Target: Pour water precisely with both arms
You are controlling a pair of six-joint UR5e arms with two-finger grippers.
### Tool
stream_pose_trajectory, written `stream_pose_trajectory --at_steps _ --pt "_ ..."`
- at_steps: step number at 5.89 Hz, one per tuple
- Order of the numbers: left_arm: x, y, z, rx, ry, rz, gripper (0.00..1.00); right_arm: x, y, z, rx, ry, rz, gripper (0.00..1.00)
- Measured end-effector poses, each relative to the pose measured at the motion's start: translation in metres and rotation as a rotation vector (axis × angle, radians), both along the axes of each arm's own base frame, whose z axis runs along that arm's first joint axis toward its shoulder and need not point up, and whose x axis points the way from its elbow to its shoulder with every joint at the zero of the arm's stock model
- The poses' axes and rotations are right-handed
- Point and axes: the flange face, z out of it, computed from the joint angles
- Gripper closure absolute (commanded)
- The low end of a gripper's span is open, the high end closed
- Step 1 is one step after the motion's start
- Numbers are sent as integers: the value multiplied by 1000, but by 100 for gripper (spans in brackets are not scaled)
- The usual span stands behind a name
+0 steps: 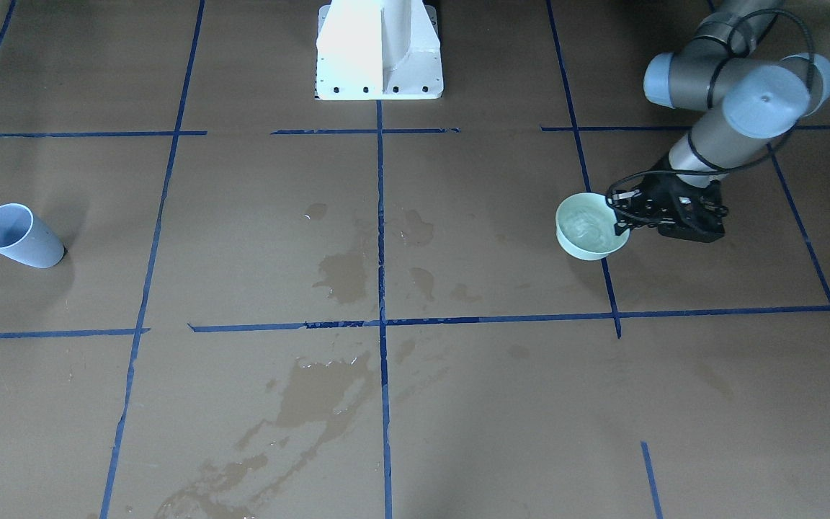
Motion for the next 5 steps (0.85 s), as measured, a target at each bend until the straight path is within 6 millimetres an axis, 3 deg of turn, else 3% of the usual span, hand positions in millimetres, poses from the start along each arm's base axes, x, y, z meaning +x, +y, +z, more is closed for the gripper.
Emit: stream_pose_trajectory --at_steps 3,5 --pt "-85 24 97 41 -21 141 100 -1 3 3 -7 -3 -2 0" --pt "-107 35 140 29 -48 171 100 -3 9 5 -7 -15 -6 0"
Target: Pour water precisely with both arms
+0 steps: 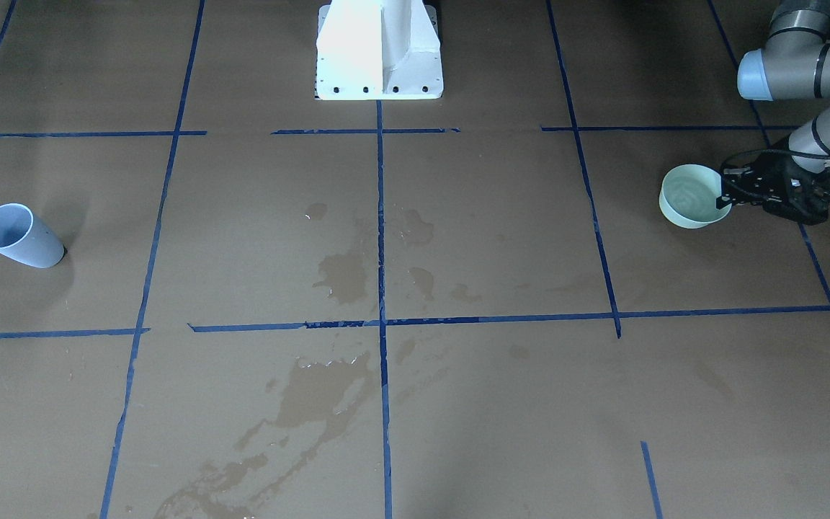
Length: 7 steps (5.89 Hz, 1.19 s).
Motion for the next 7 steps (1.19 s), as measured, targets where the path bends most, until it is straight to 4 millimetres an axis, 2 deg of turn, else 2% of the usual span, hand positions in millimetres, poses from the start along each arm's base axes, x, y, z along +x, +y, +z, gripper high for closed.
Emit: stream_pose_trajectory --at_steps 2,3,5,6,7 --pt "-1 -1 24 -17 -13 2 99 -1 11 9 -18 -13 -3 0" --pt "-4 -5 29 -18 -14 -7 99 -2 14 8 -18 -17 -4 0" --pt "-14 -18 24 -10 -7 -40 95 -2 22 7 -19 -19 -3 0" --pt "-13 -23 21 -8 -4 -47 90 -2 25 8 -22 -20 -1 0" --pt "-11 -27 21 -10 -5 -48 70 -2 27 8 -24 -20 -1 0"
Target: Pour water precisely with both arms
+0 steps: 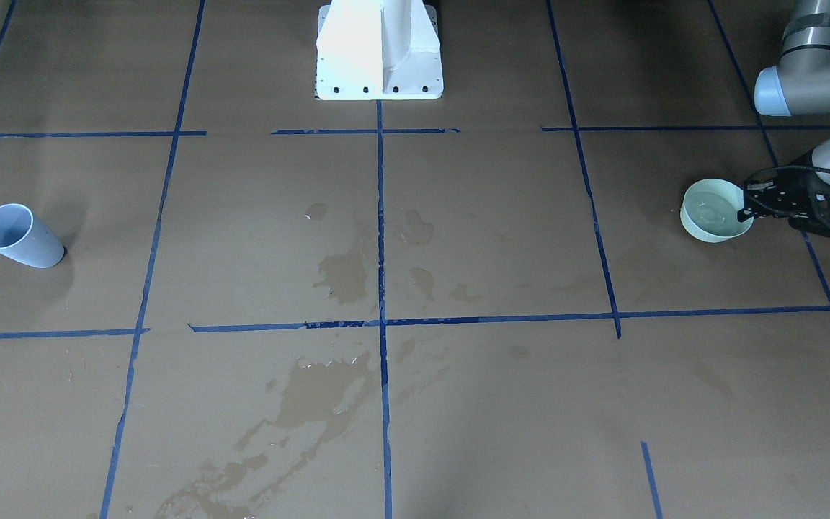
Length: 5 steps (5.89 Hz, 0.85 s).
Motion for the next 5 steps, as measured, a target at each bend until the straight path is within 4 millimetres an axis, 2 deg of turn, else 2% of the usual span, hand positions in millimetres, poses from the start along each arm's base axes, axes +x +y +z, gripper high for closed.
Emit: stream_pose_trajectory --at_steps 1,2,3,4,5 --pt "3 -6 3 -3 -2 0 27 0 1 -1 1 0 0 0" --pt "5 -11 4 -5 -3 1 0 0 1 -2 4 0 0 0" --pt "2 -14 3 2 1 -7 0 0 2 -5 11 0 0 0" --pt "-14 -18 -3 8 21 -33 0 0 2 -10 22 1 0 0" --pt "-50 -26 -15 19 55 -93 0 0 3 -15 33 5 0 0"
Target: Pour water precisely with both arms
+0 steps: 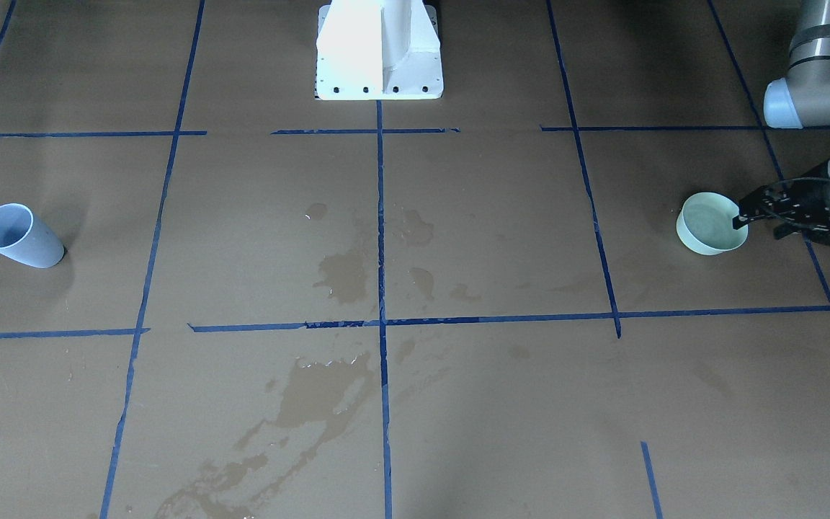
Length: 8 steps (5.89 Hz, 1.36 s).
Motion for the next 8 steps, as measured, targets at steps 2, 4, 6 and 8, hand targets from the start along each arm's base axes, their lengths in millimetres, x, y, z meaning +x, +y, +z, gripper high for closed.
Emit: stream_pose_trajectory --at_steps 2,4,6,8 --pt "-90 -7 -17 63 14 -132 0 5 -1 7 -14 65 13 0" --pt "-164 -1 -7 60 -41 -146 0 7 2 39 -112 103 15 0" --pt "-211 13 3 -10 -68 -130 0 -1 17 69 -194 103 -13 0" --pt "-216 22 5 -84 -104 -109 0 -9 22 81 -221 95 -30 0"
